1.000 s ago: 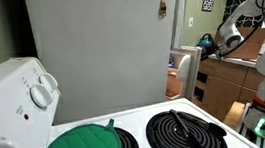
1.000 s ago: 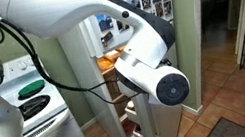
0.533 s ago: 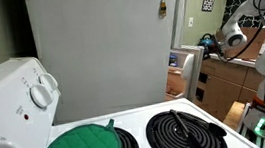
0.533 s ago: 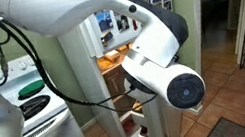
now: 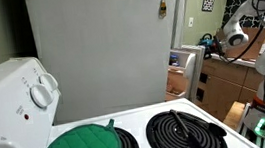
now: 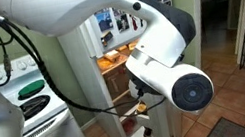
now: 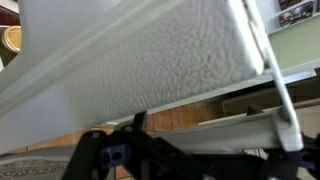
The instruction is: Open the bottom part of the fridge
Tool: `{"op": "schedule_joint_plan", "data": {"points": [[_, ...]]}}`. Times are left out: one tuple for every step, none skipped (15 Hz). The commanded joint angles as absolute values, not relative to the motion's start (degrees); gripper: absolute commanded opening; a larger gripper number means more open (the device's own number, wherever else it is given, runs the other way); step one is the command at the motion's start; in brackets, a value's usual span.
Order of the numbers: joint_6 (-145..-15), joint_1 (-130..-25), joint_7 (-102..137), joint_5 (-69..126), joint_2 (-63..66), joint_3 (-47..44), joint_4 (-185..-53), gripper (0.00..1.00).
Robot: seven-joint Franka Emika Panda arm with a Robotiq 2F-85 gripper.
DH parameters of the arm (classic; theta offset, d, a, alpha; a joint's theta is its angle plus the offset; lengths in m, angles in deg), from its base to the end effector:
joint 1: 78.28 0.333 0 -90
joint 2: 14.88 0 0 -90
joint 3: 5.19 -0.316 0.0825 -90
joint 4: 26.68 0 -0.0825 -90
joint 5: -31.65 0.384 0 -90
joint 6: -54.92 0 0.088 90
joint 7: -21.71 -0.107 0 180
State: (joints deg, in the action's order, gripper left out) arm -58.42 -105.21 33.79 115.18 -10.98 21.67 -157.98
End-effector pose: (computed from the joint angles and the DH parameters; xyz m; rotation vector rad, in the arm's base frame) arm 0.3553 -0.3776 0.3377 -1.3378 1.4687 -0.4352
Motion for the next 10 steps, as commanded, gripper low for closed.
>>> {"op": "schedule_joint_plan", "data": {"points": [[-58.37,-105.26,33.84,115.08,-10.80,21.72,-157.71,1.00],[-58.37,-105.28,33.92,115.08,-10.69,21.74,-157.59,1.00],[-60.38,-105.30,37.69,116.14,-10.53,21.83,-157.31,1.00],[-60.31,-105.64,39.96,114.63,-10.37,22.20,-156.84,1.00],[-59.91,-105.81,41.09,112.63,-10.27,22.44,-156.52,1.00],[-60.02,-105.96,41.81,112.10,-10.31,22.66,-156.41,1.00],[-59.94,-106.10,42.10,111.19,-10.22,22.84,-156.21,1.00],[-59.71,-106.24,42.56,110.15,-10.21,23.00,-156.03,1.00],[-59.90,-106.36,43.27,109.48,-10.21,23.11,-155.85,1.00],[-60.25,-106.51,44.21,108.84,-10.30,23.22,-155.68,1.00]]}}
